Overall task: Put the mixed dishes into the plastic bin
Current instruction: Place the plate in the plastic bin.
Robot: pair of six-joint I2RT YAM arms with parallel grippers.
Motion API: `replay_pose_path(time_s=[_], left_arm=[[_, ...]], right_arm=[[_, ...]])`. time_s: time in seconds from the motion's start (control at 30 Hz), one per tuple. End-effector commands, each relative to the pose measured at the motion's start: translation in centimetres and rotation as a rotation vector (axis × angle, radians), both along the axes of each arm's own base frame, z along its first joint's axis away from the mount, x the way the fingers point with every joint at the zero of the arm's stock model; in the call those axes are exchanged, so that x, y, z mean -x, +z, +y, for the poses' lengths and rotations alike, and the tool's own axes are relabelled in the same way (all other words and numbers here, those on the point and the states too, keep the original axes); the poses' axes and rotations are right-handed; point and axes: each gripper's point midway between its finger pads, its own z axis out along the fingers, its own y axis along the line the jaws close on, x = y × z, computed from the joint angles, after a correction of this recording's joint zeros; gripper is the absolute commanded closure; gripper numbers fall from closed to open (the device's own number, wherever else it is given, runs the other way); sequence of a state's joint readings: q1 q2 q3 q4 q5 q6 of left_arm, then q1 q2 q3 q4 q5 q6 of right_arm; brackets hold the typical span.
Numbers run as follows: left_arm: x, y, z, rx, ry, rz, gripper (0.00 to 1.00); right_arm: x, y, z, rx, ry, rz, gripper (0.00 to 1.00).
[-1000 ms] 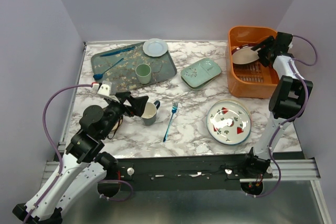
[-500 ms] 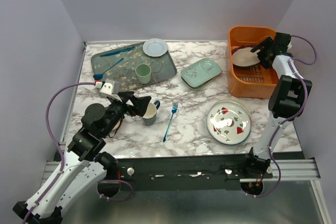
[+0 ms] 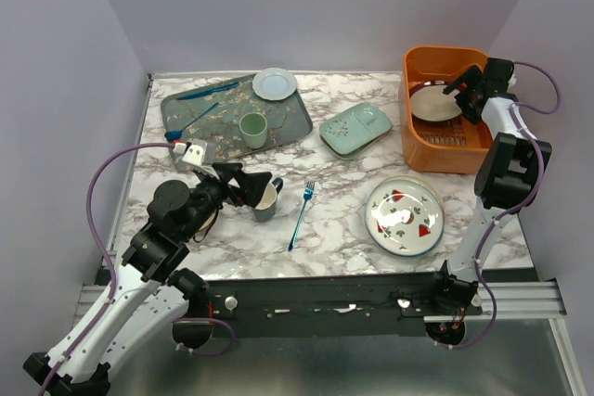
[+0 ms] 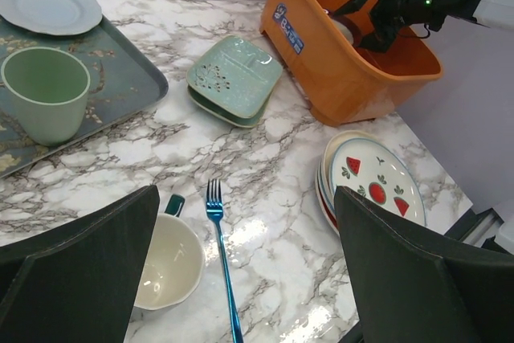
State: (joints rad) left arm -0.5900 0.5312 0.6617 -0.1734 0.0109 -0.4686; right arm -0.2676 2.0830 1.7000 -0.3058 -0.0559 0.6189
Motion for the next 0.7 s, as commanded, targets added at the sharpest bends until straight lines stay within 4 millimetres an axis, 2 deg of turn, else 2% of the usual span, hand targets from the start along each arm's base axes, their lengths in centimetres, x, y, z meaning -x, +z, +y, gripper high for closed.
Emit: replay_pose_path(time_s=[0.0, 0.47, 0.67], left_arm=[[0.4, 1.0, -0.3, 0.029, -0.028, -0.015, 0.01], [0.7, 1.7, -0.5, 0.04, -0.042, 0.0, 0.01], [0.7, 1.9, -0.9, 0.047, -0.057, 0.009, 0.01]], right_arm=[[0.2, 3.4, -0.1, 0.061, 0.006, -0.052, 0.0], [1.6, 4.8, -0.3, 0.124, 0.028, -0.047, 0.0], [3.1, 5.4, 0.2, 0.126, 0.037, -0.047, 0.0]])
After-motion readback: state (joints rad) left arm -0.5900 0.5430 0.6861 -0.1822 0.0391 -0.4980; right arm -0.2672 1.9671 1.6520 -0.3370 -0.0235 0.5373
